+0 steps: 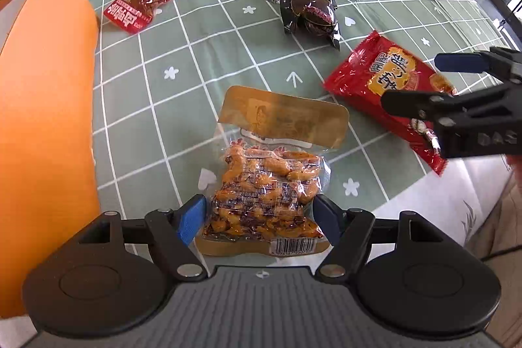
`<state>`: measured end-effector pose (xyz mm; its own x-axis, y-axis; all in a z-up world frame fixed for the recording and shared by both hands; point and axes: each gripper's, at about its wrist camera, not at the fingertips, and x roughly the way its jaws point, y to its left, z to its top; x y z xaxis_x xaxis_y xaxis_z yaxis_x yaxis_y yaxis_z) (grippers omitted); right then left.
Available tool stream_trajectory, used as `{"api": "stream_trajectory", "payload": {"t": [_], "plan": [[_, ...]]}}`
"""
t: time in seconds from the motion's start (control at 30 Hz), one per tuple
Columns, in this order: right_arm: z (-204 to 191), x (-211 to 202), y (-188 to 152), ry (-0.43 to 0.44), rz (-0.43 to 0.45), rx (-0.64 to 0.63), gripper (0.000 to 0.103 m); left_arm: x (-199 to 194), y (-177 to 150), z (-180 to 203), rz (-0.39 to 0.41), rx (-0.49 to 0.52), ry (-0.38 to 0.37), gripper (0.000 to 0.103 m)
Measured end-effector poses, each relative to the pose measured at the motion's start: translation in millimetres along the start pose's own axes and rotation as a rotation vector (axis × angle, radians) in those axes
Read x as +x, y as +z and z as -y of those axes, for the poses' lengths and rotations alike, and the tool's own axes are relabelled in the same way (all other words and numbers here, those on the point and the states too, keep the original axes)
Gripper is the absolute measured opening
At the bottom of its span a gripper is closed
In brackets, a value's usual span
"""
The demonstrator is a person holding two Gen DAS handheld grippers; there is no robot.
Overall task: Organize snacks
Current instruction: 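Grasp the peanut pack with left tool while right tool grasps the red chip bag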
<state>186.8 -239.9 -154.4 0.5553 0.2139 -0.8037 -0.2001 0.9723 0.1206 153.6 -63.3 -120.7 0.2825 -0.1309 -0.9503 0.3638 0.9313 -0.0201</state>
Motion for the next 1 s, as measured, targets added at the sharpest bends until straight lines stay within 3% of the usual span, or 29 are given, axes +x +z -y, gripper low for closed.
{"api": "stream_trajectory", "payload": {"t": [0.2, 0.43, 0.63, 0.77, 1.0], "plan": [[17.7, 12.3, 0.2, 0.038, -0.064, 0.108, 0.097, 1.5, -5.8, 6.9, 0.048, 0.040, 0.015, 0.092], [6.8, 15.9, -2.7, 0.032, -0.075, 0.064, 0.095, 6.5, -11.0, 10.9, 0.133, 0.060, 0.014, 0.099], [-7.4, 17.6, -6.0, -0.016, -0.071, -0.043, 0.089, 7.4, -15.6, 9.7, 0.181, 0.069, -0.004, 0.097], [-8.3, 15.7, -6.0, -0.027, -0.058, -0.051, 0.077, 7.0, -16.5, 10.8, 0.186, 0.070, -0.005, 0.093], [-6.6, 14.9, -5.0, -0.043, -0.049, -0.025, 0.071, 6.5, -19.3, 13.4, 0.205, 0.052, 0.006, 0.088]]}}
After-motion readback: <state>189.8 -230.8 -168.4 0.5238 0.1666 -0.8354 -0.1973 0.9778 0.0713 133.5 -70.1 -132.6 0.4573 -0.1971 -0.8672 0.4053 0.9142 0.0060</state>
